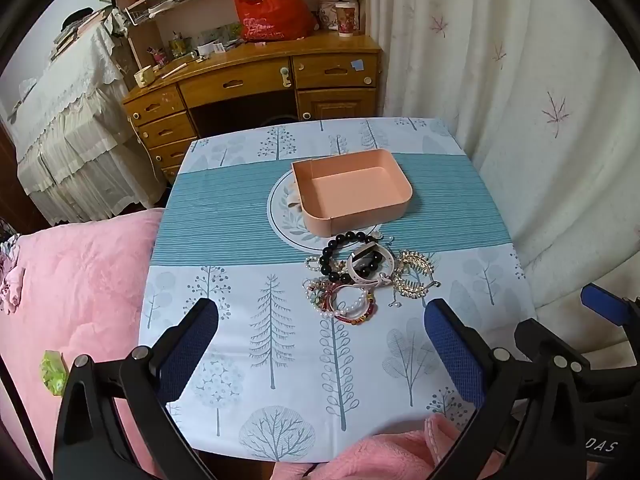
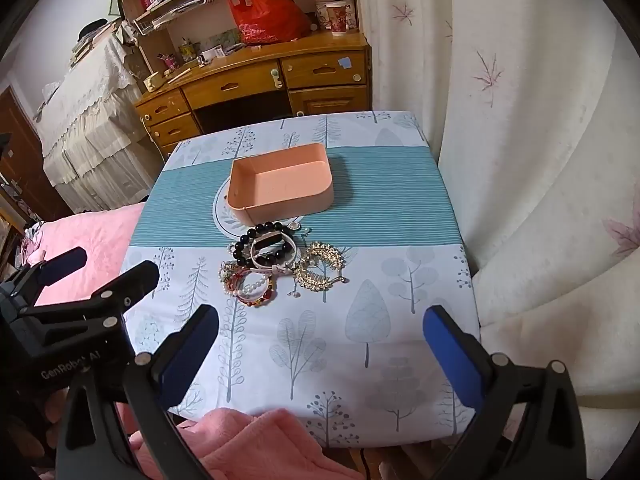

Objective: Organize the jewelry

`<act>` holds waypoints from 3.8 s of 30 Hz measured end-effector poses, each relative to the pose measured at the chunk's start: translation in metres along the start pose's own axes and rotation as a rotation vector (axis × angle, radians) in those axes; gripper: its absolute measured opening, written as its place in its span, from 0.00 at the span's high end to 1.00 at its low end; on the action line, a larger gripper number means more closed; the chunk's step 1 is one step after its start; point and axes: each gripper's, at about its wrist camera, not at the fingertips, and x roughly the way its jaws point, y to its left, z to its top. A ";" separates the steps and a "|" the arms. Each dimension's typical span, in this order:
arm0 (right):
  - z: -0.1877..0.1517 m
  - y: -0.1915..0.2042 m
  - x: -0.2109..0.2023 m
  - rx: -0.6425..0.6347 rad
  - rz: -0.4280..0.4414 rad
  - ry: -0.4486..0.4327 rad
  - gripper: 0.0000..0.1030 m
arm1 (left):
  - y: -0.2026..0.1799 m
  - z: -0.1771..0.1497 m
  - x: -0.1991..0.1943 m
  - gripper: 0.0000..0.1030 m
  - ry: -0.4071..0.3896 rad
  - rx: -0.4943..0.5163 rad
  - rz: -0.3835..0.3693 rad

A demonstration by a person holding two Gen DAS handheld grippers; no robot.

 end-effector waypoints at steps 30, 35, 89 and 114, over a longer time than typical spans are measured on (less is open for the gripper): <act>0.010 0.000 0.001 -0.002 0.006 0.003 0.01 | -0.001 0.002 -0.003 0.02 -0.024 -0.008 0.029; 0.008 0.000 -0.001 -0.003 0.009 -0.001 0.01 | -0.001 0.002 -0.002 0.02 -0.026 -0.007 0.028; -0.041 0.006 0.188 -0.414 -0.023 -0.076 0.01 | 0.011 -0.045 0.190 0.25 0.130 -0.079 -0.180; -0.020 0.015 0.223 -0.383 0.088 -0.046 0.27 | 0.031 -0.058 0.205 0.95 0.173 -0.267 -0.269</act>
